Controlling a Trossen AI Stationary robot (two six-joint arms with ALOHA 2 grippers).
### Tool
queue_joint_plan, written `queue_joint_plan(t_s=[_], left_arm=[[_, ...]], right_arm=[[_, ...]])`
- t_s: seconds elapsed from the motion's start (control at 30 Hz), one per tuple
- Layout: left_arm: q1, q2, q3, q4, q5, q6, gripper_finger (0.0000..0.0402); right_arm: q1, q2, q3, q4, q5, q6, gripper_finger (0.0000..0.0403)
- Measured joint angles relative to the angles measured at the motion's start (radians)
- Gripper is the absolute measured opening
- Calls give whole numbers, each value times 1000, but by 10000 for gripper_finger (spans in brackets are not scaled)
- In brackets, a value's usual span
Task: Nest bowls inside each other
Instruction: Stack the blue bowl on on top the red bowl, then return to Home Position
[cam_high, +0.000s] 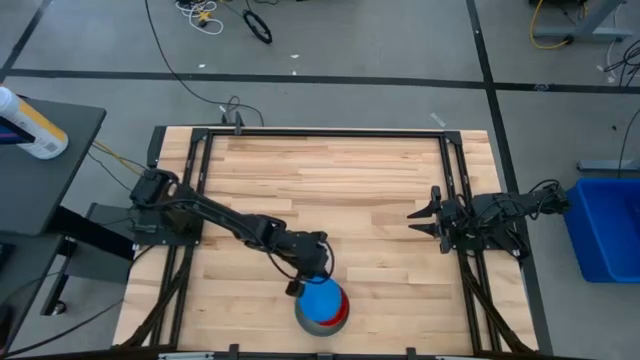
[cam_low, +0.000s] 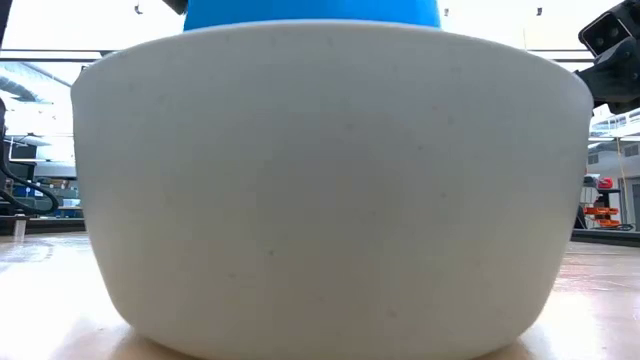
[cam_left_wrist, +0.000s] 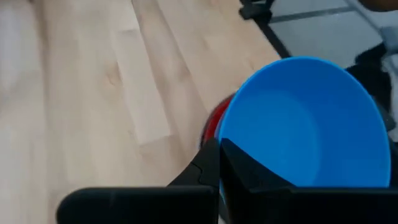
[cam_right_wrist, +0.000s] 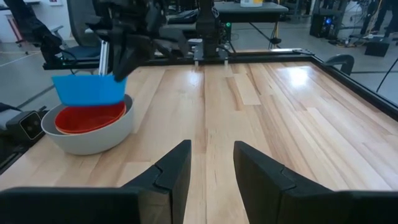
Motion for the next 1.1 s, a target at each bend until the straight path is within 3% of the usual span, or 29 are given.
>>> queue_joint_plan(t_s=[0.43,0.7,0.87,1.1], left_arm=[[-6,45,-4,22,24,-67,1],[-5,178,25,34,134,-104,1],[-6,170,32,15,132,-106,4],[-7,114,77,-94,79,-41,94]], right_arm=[[0,0,0,1,0,-4,131],[0,0,0,0,0,-4,131],[0,0,0,0,0,-4,129],[0,0,0,-1,-1,-4,129]])
